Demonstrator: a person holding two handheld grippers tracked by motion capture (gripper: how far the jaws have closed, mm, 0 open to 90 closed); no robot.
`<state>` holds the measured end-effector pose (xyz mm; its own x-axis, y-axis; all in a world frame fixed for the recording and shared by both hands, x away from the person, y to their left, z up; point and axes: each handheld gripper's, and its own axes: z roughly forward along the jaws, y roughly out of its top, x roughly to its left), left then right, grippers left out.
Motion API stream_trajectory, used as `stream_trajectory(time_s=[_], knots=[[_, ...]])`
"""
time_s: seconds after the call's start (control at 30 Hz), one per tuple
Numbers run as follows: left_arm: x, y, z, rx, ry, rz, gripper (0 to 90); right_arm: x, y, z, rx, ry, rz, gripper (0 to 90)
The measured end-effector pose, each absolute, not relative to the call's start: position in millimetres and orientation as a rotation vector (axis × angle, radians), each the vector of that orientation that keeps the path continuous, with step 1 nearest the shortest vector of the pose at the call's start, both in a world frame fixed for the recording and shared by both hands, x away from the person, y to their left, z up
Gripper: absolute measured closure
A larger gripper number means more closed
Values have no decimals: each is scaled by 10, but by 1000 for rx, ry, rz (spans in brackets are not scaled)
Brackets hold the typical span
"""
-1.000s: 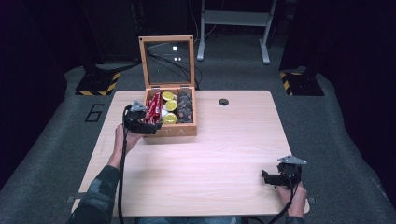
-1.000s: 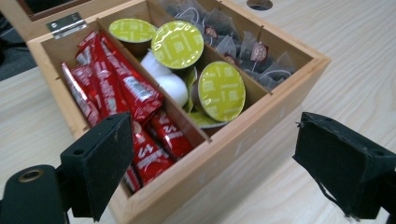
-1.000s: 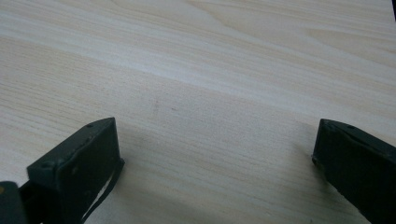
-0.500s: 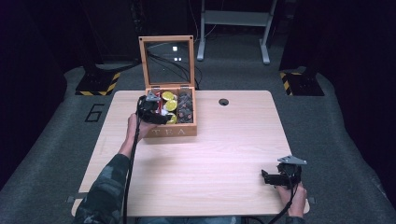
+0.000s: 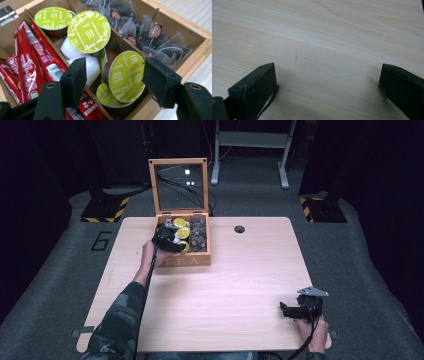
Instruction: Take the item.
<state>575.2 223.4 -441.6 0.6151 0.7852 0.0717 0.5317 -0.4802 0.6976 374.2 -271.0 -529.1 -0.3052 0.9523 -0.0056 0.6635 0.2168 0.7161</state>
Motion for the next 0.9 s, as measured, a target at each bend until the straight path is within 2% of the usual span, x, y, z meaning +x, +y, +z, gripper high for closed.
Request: stream_trajectory(time_s=[0.17, 0.43, 0.9], knots=[[5786, 2196, -4480, 2211, 1042, 479, 417, 3742, -2710, -5291, 1492, 2047, 861, 7], [5802, 2170, -4520, 2240, 1060, 443, 438, 3742, -2710, -5291, 1491, 2047, 859, 8], [5784, 2139, -4513, 2231, 1106, 433, 537, 3741, -2706, -5292, 1491, 2042, 859, 8]])
